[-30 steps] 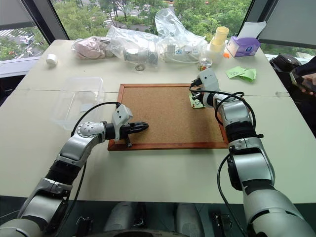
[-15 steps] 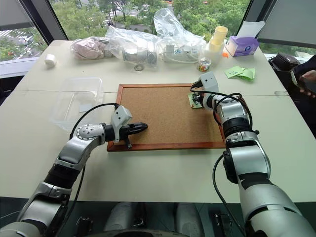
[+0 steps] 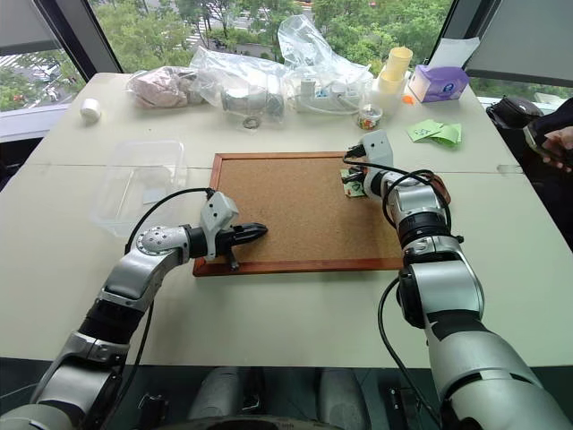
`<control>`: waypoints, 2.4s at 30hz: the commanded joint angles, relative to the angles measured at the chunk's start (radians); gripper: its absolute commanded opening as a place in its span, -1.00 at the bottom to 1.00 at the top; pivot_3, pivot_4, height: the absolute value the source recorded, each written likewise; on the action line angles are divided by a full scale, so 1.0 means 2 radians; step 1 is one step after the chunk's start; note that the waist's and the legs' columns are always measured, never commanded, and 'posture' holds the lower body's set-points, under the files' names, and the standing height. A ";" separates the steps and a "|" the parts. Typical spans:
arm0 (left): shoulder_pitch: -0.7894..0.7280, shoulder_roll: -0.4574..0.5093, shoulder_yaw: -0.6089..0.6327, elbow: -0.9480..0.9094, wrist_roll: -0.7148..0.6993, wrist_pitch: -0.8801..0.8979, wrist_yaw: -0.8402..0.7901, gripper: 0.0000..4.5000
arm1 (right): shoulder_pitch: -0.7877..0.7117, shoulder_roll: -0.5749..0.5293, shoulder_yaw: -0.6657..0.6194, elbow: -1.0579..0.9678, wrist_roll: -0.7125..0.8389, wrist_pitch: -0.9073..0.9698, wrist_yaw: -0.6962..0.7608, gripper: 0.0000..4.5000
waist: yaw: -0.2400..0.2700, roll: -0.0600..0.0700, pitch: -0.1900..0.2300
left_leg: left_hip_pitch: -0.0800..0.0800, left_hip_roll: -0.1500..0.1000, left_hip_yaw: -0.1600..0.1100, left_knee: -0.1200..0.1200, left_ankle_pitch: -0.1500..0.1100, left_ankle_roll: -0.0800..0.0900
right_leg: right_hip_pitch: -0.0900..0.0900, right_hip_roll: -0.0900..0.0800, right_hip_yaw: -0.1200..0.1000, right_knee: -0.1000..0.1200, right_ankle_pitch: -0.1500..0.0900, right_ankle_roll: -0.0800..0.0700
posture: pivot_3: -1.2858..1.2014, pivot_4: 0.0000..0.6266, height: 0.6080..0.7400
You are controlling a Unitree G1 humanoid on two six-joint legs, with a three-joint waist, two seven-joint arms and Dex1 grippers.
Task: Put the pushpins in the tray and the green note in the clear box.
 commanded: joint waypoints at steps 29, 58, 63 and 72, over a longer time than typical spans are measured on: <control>0.003 0.014 -0.006 -0.038 -0.033 0.076 -0.043 -1.00 | 0.073 0.001 -0.035 -0.268 0.058 0.160 -0.011 -0.96 | -0.004 0.003 0.000 | 0.000 0.000 0.000 0.000 0.000 0.000 | 0.000 0.000 0.000 0.000 0.000 0.000 | 0.03 -0.52 1.00; -0.139 -0.095 -0.014 0.167 0.029 -0.062 0.020 -1.00 | 0.077 -0.126 -0.100 -0.159 0.043 0.096 -0.036 -0.96 | 0.002 0.003 0.000 | -0.001 -0.001 0.001 0.000 0.000 0.000 | -0.001 0.000 0.000 0.000 0.000 0.000 | 0.03 -0.52 1.00; -0.151 -0.114 -0.020 0.243 0.049 -0.093 0.017 -1.00 | 0.071 -0.132 -0.097 -0.131 0.041 0.086 -0.033 -0.96 | 0.003 0.003 0.000 | -0.001 -0.001 0.001 0.000 0.000 0.000 | -0.001 0.000 0.000 0.000 0.000 0.000 | 0.03 -0.52 1.00; -0.137 -0.113 -0.020 0.256 0.058 -0.101 0.010 -1.00 | 0.122 -0.135 -0.102 -0.205 0.053 0.140 -0.026 -0.96 | 0.003 0.003 0.000 | 0.000 0.000 0.001 0.000 0.000 0.000 | -0.001 0.000 0.000 0.000 0.000 0.000 | 0.03 -0.52 1.00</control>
